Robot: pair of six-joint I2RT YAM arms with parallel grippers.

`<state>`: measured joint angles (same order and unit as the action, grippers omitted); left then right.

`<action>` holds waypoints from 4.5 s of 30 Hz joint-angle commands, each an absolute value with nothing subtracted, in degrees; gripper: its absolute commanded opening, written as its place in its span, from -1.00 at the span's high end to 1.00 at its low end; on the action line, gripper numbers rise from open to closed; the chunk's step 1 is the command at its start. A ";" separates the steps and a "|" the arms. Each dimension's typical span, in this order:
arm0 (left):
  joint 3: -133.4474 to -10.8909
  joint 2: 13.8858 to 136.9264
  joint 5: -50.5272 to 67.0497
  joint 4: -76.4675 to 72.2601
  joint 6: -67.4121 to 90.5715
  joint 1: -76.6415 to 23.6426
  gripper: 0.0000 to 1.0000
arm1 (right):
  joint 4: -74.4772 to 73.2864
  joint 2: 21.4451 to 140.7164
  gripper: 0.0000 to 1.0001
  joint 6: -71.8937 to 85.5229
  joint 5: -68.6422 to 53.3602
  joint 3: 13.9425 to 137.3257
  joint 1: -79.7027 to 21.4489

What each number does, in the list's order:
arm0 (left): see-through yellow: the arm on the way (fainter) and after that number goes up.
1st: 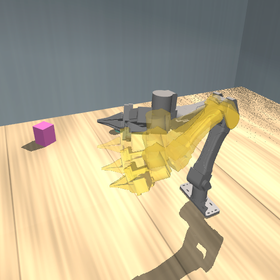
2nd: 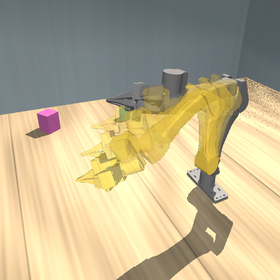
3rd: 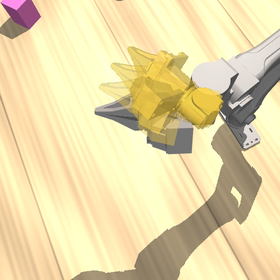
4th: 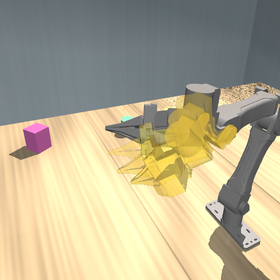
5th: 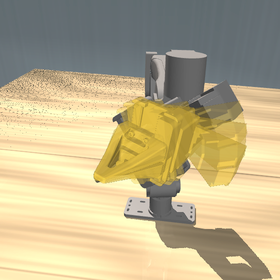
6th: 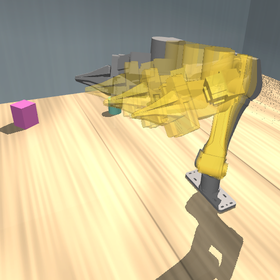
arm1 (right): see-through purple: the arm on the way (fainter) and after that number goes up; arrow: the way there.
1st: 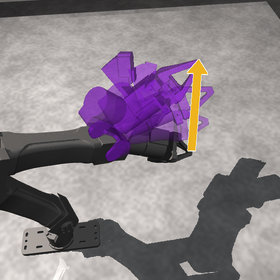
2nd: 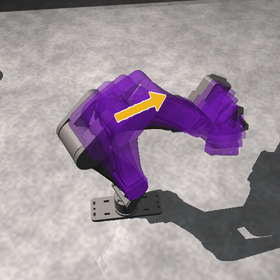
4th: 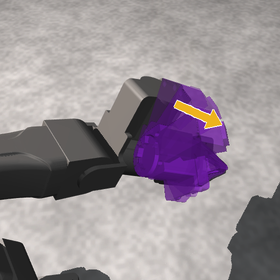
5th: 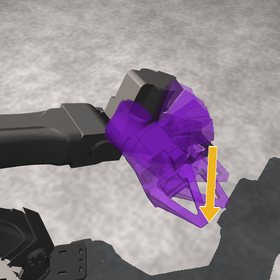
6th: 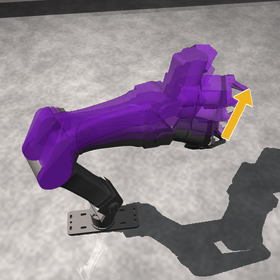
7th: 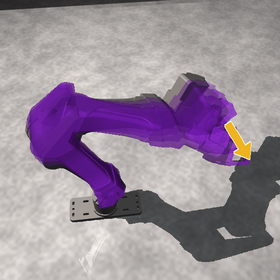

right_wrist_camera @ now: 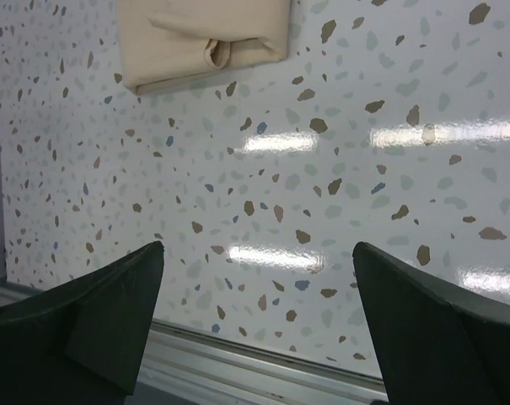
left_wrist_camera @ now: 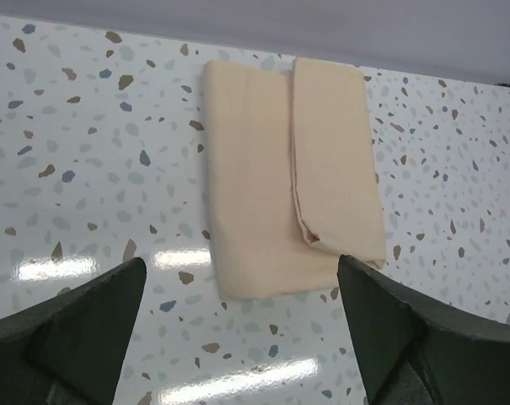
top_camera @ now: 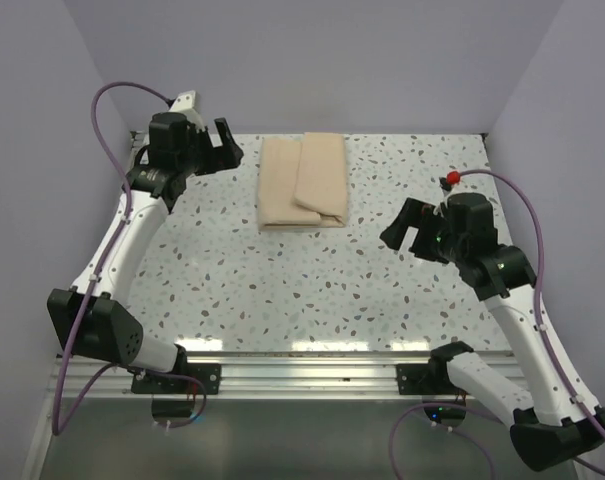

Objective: Open and lay out the surgical kit
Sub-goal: Open the surgical kit at the center of the board.

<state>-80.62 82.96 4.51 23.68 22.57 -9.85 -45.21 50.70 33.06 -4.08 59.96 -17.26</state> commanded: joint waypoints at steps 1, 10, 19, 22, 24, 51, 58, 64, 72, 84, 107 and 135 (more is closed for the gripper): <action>-86.04 80.85 7.10 26.89 24.70 -10.90 -1.00 | -48.50 54.64 -0.97 28.40 -4.40 67.14 -17.32; -69.80 78.59 27.96 10.49 33.83 -11.86 -1.00 | -57.57 76.45 -0.97 23.12 -0.35 89.10 -20.38; -70.23 71.28 22.77 22.23 27.42 -12.22 -0.99 | -54.31 104.56 -0.96 21.27 -4.13 117.65 -29.35; -68.47 68.04 20.31 24.16 26.19 -12.22 -0.97 | -57.56 117.30 -0.95 21.01 -2.90 131.19 -31.46; -68.38 66.36 19.26 25.74 24.97 -12.30 -0.96 | -59.67 122.50 -0.95 21.27 -2.72 139.08 -32.52; -63.19 62.57 15.64 32.88 22.76 -12.39 -0.85 | -52.12 142.30 1.00 21.71 9.23 137.82 -32.26; -70.65 70.90 9.68 33.57 21.45 -13.97 -0.84 | -48.61 123.95 1.00 23.38 12.30 123.51 -26.47; -79.97 82.58 3.53 32.70 20.39 -20.19 -0.82 | -45.97 109.09 1.00 24.35 15.29 106.19 -18.90; -99.91 105.88 -11.22 39.01 17.32 -33.30 -0.83 | -57.56 107.93 -0.97 28.56 23.37 96.96 -13.54; -117.24 130.60 -25.55 48.68 18.71 -45.96 -0.86 | -58.09 90.54 -0.97 27.77 22.85 84.90 -9.67; -121.21 124.56 -21.80 47.64 24.16 -39.21 1.00 | -57.48 90.26 -0.97 25.67 17.06 87.79 -9.67; -64.96 81.57 -10.37 39.20 25.93 -13.80 -0.93 | -42.48 140.97 -0.92 29.79 14.23 138.96 -7.30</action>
